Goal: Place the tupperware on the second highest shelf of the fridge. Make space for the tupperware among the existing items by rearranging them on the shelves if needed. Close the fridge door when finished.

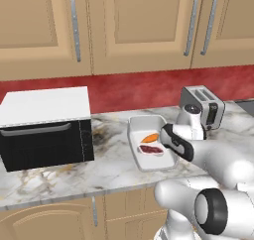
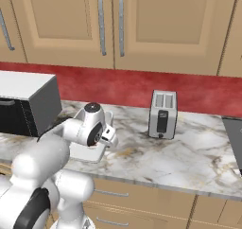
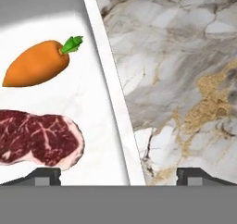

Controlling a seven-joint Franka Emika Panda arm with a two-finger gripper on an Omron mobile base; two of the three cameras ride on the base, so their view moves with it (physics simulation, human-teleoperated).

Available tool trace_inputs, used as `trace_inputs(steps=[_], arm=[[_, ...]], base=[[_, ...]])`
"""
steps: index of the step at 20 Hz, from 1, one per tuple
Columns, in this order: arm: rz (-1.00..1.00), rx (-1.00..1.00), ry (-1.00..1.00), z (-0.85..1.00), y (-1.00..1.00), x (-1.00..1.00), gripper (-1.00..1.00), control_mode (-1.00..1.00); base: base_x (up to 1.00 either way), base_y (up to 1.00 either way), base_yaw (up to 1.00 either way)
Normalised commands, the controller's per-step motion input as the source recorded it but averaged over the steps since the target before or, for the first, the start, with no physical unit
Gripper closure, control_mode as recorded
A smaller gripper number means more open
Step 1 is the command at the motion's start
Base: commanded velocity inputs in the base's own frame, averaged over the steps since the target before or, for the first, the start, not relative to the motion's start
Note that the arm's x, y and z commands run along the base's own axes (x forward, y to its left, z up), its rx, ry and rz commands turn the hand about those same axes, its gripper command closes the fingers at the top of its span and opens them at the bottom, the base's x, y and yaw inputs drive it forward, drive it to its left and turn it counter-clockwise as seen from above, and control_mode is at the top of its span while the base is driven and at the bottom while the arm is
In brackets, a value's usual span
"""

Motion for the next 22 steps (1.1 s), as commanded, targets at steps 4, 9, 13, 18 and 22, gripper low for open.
trace_inputs(steps=[4,9,13,18,22], arm=[[-0.03,0.00,0.13,-0.37,-0.11,0.33,-1.00,-1.00],[0.00,0.00,0.09,-0.26,-0.01,0.02,1.00,-1.00],[0.00,0.00,0.00,0.00,0.00,0.00,1.00,-1.00],[0.00,0.00,0.00,0.00,0.00,0.00,1.00,-1.00],[0.00,0.00,0.00,0.00,0.00,0.00,1.00,-1.00]], base=[[0.00,0.00,0.00],[0.00,0.00,0.00],[0.00,0.00,0.00],[0.00,0.00,0.00],[0.00,0.00,0.00]])
